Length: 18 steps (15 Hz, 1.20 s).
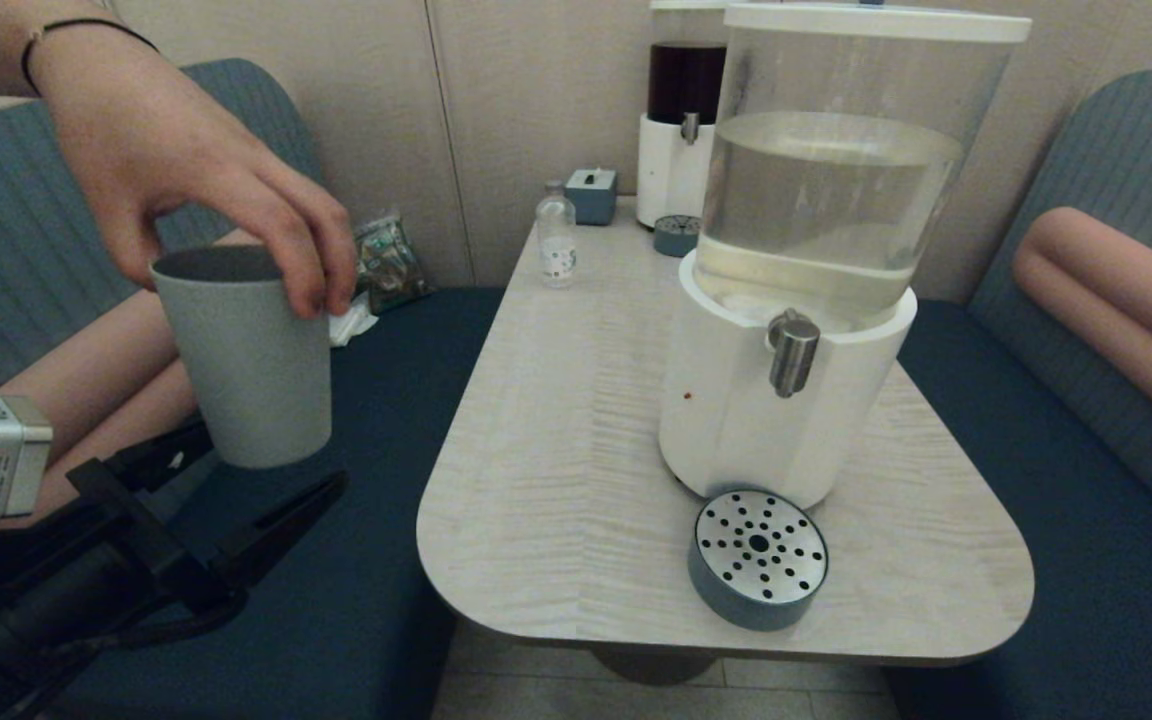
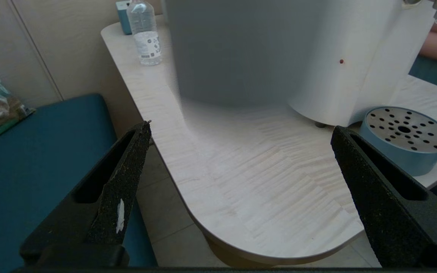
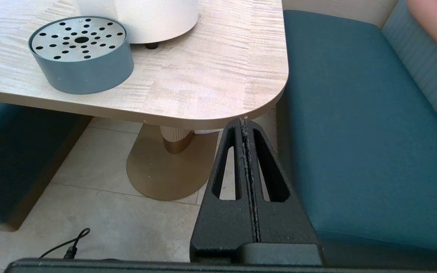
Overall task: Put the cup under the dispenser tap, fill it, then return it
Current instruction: Pick up the cup
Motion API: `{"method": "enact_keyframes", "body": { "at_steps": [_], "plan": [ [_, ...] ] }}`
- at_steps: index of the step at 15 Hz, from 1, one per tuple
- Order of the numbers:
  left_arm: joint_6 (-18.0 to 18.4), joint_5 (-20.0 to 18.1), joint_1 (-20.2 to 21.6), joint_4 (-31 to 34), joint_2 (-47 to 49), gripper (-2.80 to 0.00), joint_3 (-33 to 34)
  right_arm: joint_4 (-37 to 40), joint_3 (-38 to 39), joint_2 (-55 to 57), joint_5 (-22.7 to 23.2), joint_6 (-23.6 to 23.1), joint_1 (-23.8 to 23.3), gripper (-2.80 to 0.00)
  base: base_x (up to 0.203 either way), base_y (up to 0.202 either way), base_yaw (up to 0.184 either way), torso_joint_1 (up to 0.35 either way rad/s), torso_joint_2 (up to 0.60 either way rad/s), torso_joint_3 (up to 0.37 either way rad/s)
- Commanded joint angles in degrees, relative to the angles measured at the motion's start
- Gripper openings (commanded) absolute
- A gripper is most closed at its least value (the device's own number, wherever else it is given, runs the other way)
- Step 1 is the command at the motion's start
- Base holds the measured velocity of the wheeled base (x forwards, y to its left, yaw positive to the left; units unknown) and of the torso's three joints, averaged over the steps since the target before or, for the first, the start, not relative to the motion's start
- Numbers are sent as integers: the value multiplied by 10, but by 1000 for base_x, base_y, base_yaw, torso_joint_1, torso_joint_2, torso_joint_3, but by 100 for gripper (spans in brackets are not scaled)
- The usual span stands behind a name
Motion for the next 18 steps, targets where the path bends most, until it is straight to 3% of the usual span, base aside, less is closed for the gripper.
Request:
{"method": "enact_keyframes", "body": {
  "at_steps": [1, 18],
  "plan": [
    [0, -2, 0, -5, -1, 0, -1, 0, 0, -1, 0, 0, 0, -280, 0, 0, 0, 0, 0, 0],
    [-1, -1, 1, -5, 17, 0, -13, 0, 0, -1, 0, 0, 0, -280, 0, 0, 0, 0, 0, 0]
  ]
}}
